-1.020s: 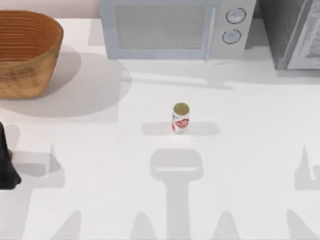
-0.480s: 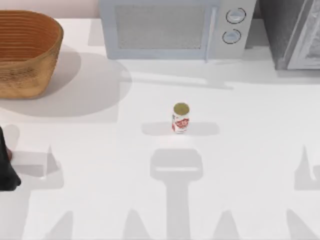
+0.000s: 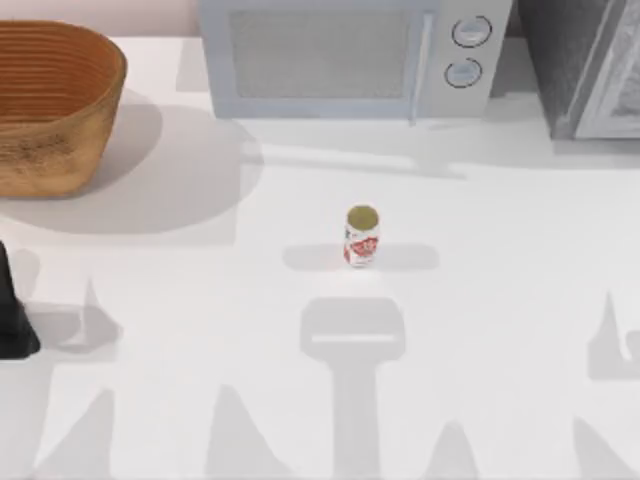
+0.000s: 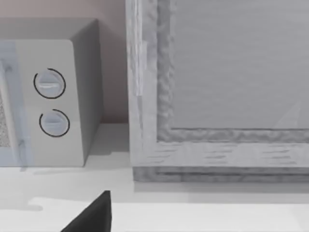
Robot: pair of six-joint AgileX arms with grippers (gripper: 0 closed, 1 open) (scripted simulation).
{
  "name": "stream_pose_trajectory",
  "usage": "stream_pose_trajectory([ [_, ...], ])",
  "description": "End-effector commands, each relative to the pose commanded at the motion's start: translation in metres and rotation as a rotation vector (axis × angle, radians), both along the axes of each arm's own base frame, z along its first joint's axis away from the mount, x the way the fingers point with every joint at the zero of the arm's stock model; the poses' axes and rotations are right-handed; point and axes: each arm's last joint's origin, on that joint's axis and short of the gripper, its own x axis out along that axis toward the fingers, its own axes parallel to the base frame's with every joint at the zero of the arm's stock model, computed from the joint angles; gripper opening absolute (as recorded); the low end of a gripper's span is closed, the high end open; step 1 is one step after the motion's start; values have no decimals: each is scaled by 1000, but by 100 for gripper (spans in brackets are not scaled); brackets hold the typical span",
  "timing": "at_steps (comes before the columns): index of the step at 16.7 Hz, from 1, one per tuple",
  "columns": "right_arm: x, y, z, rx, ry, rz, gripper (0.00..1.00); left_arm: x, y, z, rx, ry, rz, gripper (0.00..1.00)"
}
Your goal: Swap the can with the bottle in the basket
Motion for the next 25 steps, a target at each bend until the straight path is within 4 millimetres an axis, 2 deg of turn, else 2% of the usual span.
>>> stream_pose_trajectory([
  [8,0,0,0,0,0,0,100,26,19,-27,8,56,-29,100],
  [16,0,0,0,0,0,0,100,26,33,-58,-6,126,-36,100],
  [22,0,0,0,0,0,0,100,24,35,-62,-10,138,-32,100],
  [23,0,0,0,0,0,0,100,33,37,-60,-1,116,-39,100],
  [25,0,0,0,0,0,0,100,34,37,-62,-7,129,-35,100],
])
